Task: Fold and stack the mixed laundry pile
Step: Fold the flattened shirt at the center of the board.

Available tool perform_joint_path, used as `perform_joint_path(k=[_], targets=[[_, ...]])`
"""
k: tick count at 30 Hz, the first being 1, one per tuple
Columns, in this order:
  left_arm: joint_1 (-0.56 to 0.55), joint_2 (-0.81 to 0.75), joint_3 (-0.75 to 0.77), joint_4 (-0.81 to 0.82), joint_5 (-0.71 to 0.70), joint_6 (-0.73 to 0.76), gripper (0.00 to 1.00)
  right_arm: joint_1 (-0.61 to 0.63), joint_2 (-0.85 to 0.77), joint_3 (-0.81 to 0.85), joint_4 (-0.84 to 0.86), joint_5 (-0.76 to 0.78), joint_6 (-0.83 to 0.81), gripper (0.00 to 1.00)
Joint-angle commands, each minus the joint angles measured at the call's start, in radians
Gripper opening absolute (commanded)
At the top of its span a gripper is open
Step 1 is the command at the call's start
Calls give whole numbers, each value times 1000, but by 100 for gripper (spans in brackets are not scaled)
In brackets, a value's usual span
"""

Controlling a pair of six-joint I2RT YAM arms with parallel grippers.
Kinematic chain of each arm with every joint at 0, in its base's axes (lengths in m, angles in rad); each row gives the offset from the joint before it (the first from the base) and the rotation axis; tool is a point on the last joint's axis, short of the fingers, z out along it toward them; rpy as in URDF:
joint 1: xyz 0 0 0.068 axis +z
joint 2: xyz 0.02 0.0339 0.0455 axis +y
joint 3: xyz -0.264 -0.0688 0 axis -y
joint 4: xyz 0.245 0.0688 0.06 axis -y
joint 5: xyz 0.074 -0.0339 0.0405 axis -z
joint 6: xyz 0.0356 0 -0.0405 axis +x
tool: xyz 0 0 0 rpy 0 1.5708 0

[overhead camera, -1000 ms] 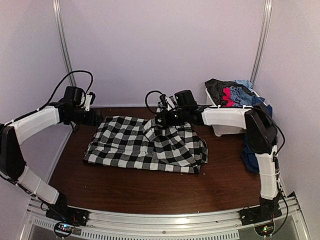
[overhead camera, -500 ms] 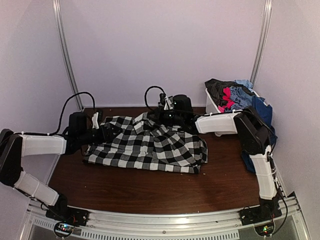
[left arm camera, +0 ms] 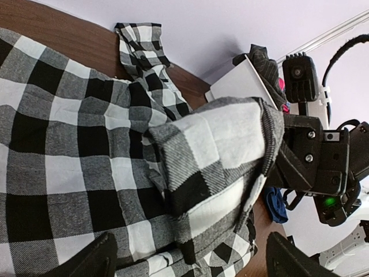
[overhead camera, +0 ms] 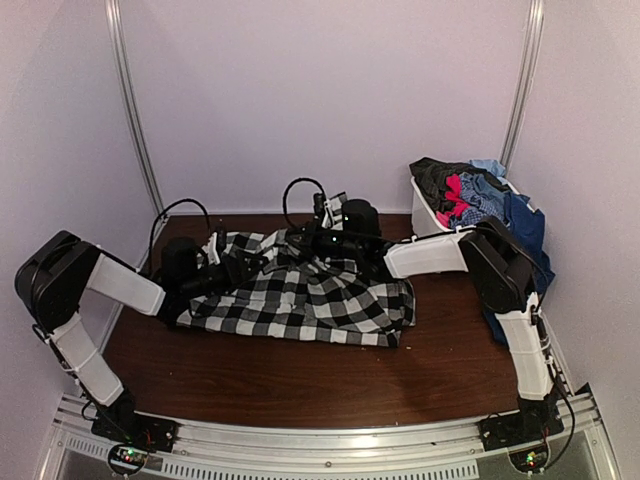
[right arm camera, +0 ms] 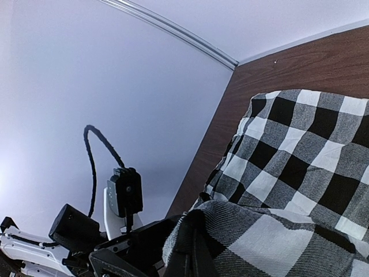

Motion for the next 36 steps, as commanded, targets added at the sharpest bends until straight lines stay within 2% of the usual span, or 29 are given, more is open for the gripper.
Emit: perform_joint_path(k=[1, 3, 8, 10, 14, 17, 21, 24, 29, 31, 33, 36], targets=[[-15, 66, 15, 237, 43, -88, 84, 2, 0, -18, 64, -4, 11, 0], [-15, 88, -2, 322, 55, -120, 69, 3, -2, -24, 67, 0, 7, 0], [-15, 143, -4, 470, 89, -190, 43, 4, 4, -24, 78, -9, 6, 0], [-15, 162, 11, 472, 100, -199, 40, 4, 5, -28, 84, -11, 7, 0], [-15, 189, 21, 482, 95, -218, 52, 3, 2, -32, 80, -9, 5, 0], [-15, 194, 25, 448, 89, -211, 58, 1, -7, -43, 90, -7, -1, 0], [-15, 215, 34, 437, 117, -206, 58, 1, -9, -41, 90, -16, -9, 0], [-15, 226, 38, 455, 129, -213, 51, 1, -7, -43, 98, -27, -10, 0], [-4, 228, 56, 457, 170, -219, 19, 2, -9, -46, 99, -45, -19, 0], [19, 203, 68, 396, 197, -214, 3, 2, -14, -58, 96, -49, -28, 0], [51, 162, 94, 230, 237, -166, 0, 1, -27, -78, 81, -45, -52, 1], [87, 66, 190, -290, 250, 86, 0, 1, -61, -108, 13, -34, -131, 4]])
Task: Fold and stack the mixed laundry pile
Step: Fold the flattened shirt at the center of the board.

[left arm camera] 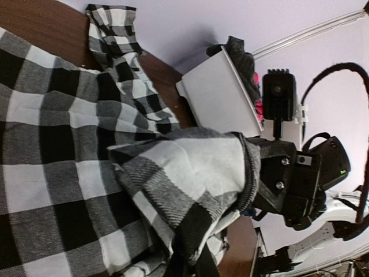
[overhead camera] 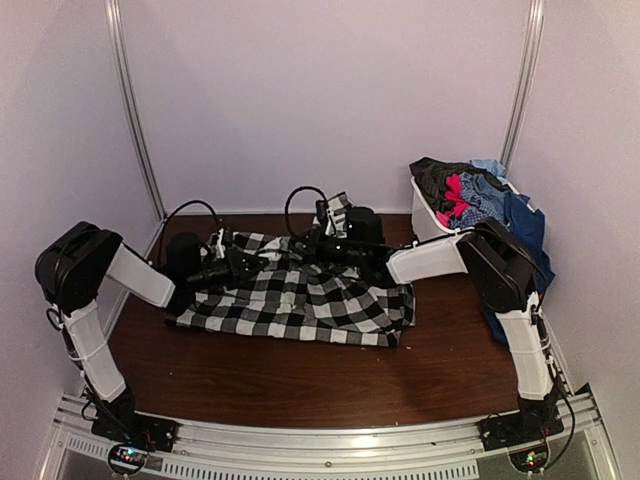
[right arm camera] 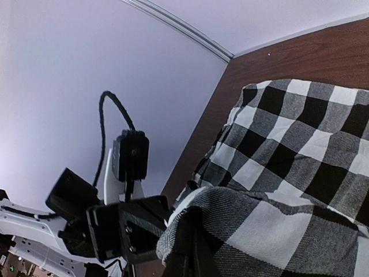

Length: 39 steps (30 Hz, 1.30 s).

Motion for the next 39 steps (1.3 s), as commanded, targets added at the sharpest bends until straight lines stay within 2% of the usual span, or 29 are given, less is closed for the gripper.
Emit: perform_joint_path(k=[1, 3, 6, 10, 15, 18, 20, 22, 25, 26, 27, 28, 32, 33, 37, 39], targets=[[58, -143, 169, -750, 17, 383, 0, 2, -74, -54, -82, -4, -124, 5], [71, -157, 277, -1110, -51, 577, 0, 2, -99, -69, -135, -5, -187, 15], [99, -153, 416, -1434, -122, 774, 0, 2, -137, -87, -228, -18, -276, 35], [115, -98, 552, -1711, -149, 980, 0, 3, -212, -158, -294, -22, -350, 53], [115, -55, 661, -1949, -192, 1103, 0, 3, -360, -315, -415, 93, -490, 58], [115, -90, 657, -1963, -202, 1104, 0, 2, -429, -398, -479, 192, -566, 59], [115, -89, 663, -1990, -284, 1098, 0, 0, -445, -428, -521, 220, -596, 58], [115, -51, 702, -2024, -368, 1097, 7, -2, -450, -456, -528, 229, -610, 58], [116, 48, 821, -2085, -472, 1087, 10, -5, -432, -470, -532, 228, -614, 56], [116, 64, 852, -2073, -517, 1058, 14, -7, -422, -470, -536, 228, -613, 56], [117, 66, 868, -2053, -544, 1035, 22, -9, -413, -471, -537, 225, -611, 56], [118, 53, 868, -2025, -561, 1012, 35, -11, -406, -473, -537, 225, -607, 55], [136, -110, 710, -1825, -584, 892, 65, -28, -407, -496, -538, 226, -586, 54], [137, -161, 655, -1766, -558, 868, 68, -32, -409, -507, -532, 226, -583, 53], [137, -321, 389, -1504, -409, 707, 65, -48, -427, -530, -536, 215, -581, 53], [137, -340, 287, -1382, -358, 650, 62, -51, -443, -540, -545, 213, -585, 53]])
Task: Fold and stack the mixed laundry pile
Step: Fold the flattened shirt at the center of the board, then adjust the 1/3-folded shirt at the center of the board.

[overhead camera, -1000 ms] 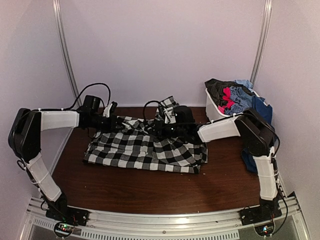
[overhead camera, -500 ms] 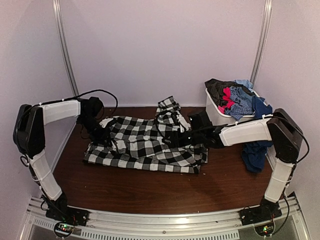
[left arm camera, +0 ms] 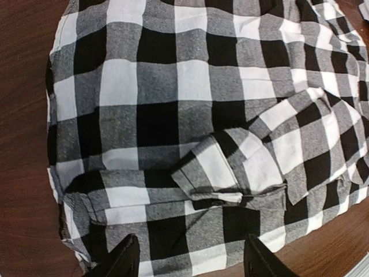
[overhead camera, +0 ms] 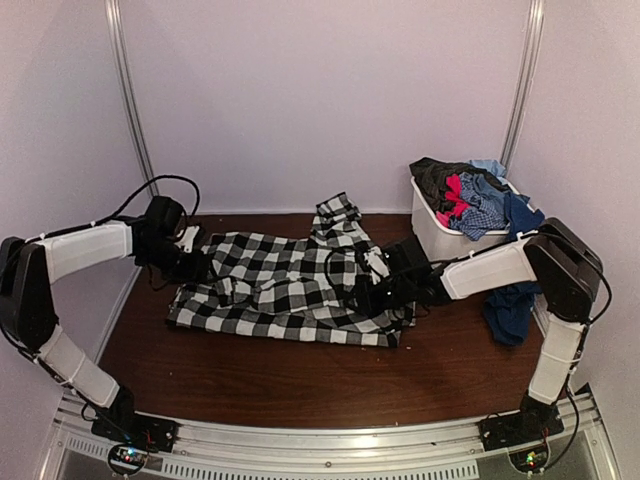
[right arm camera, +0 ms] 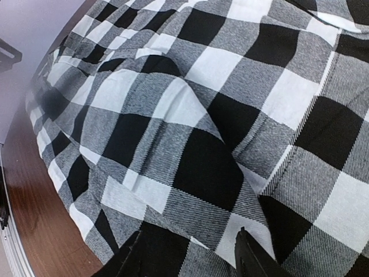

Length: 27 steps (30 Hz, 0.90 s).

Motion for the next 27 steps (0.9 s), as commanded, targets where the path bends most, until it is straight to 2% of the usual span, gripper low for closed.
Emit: perform_joint_path(k=[1, 8, 12, 16, 21, 27], targets=[[2, -59, -206, 362, 150, -196, 61, -11, -44, -33, -12, 10, -6, 52], [2, 20, -298, 523, 204, -229, 64, -17, -123, -131, 0, 8, 15, 52], [2, 61, -312, 598, 223, -244, 66, -21, -127, -155, 12, 6, 28, 53], [2, 114, -301, 640, 242, -253, 64, -29, -109, -168, 38, -8, 44, 52], [2, 161, -273, 656, 261, -255, 52, -42, -108, -180, 62, -18, 57, 52], [2, 112, -243, 560, 245, -236, 25, -44, -111, -189, 60, -19, 53, 52]])
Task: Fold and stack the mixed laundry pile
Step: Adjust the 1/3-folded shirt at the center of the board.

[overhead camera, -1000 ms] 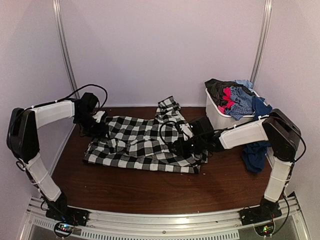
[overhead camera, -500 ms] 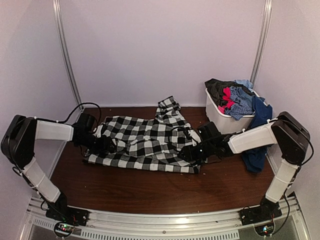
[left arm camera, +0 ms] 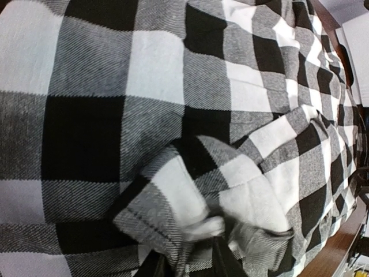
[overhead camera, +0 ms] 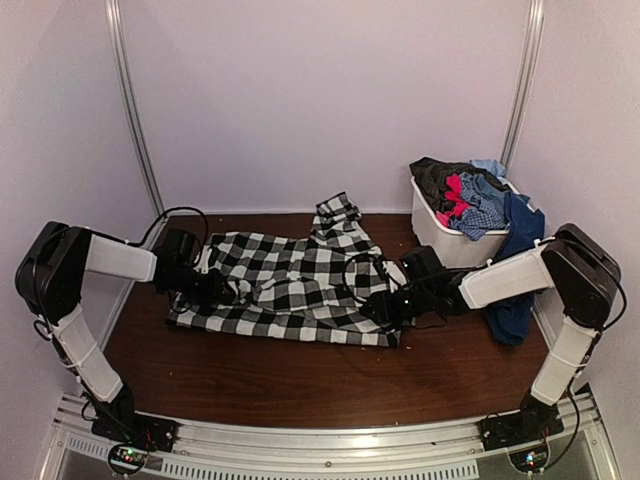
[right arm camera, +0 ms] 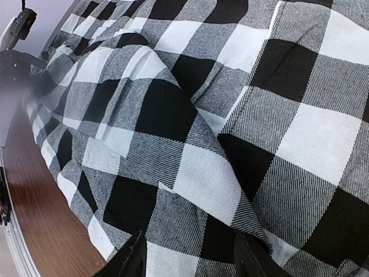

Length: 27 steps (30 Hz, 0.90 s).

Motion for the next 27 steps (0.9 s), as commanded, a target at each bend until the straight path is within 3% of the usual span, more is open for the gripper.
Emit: perform_joint_path(k=[1, 4, 15, 25, 27], targets=[[2, -54, 57, -71, -11, 25, 18, -4, -4, -19, 25, -9, 7, 52], [2, -78, 118, -227, -67, 82, 0, -4, -1, -25, 20, -8, 1, 51], [12, -94, 236, -592, -301, 246, 0, -5, -24, -26, -31, 26, -15, 50], [18, -8, 301, -694, -500, 311, 0, -1, -68, -21, -93, 38, -35, 49], [18, 9, 308, -706, -525, 317, 19, 6, -82, -8, -113, 51, -41, 49]])
